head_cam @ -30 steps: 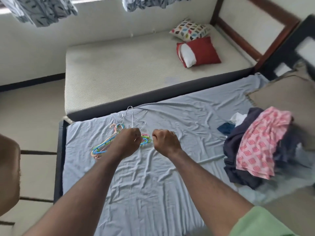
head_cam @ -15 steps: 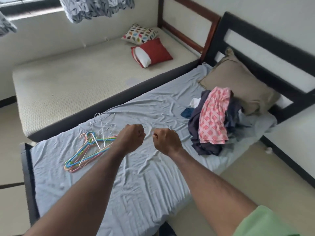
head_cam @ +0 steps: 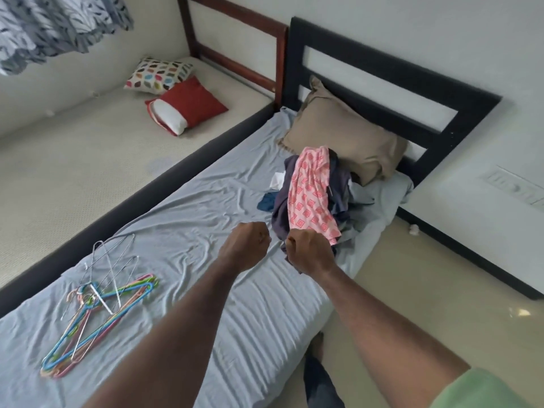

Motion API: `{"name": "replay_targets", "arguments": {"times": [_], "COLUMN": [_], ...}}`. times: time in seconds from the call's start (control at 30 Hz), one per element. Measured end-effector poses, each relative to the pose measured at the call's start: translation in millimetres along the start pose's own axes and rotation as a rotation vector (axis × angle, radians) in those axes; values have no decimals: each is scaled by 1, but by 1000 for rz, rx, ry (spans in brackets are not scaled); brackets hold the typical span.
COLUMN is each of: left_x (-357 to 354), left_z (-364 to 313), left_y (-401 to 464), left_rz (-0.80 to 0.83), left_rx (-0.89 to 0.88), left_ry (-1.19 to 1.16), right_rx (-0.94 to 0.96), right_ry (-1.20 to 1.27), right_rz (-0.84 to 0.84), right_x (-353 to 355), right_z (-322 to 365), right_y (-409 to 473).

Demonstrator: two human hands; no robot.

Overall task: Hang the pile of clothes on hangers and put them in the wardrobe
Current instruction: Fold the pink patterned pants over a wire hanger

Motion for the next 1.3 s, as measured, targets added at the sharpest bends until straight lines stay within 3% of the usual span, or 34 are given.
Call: {"name": "replay_targets", "arguments": {"times": [0.33,0.53,0.73,1.0,1.07,1.2,1.3], "left_x": [-63,-102,-123,-140,-139,-134,-122], "left_z": [-49,-57,-42,-25,-24,-23,-27], "left_y": [161,226,267,289,288,284,278], "left_rz": [160,215,291,328,349,384,289], "left_rx": [158,238,322,418,423,448,486], "left_ry": [-31,-136,-191,-241,-235,-252,-502], "right_rx": [-194,-271,-239,-395,-439,-602,-724], "right_ry": [113,261,286,221,329,695,1265], "right_rz": [87,324,547,690,658,347,277], "right_x": [-13,-48,-76,-105,-105,-90,-73], "right_z": [-164,-240,-265,-280,-282,-277,-250], "right_y": [90,151,217,271,274,276,270]}}
Point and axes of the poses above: each hand's wrist, its own y-axis towards the middle knuckle, its own x-axis out of the back of the hand, z = x × y, the point moved 1 cm from there along y, towards the middle knuckle, and after that the axes turned 8 degrees about z, right-handed, at the moved point
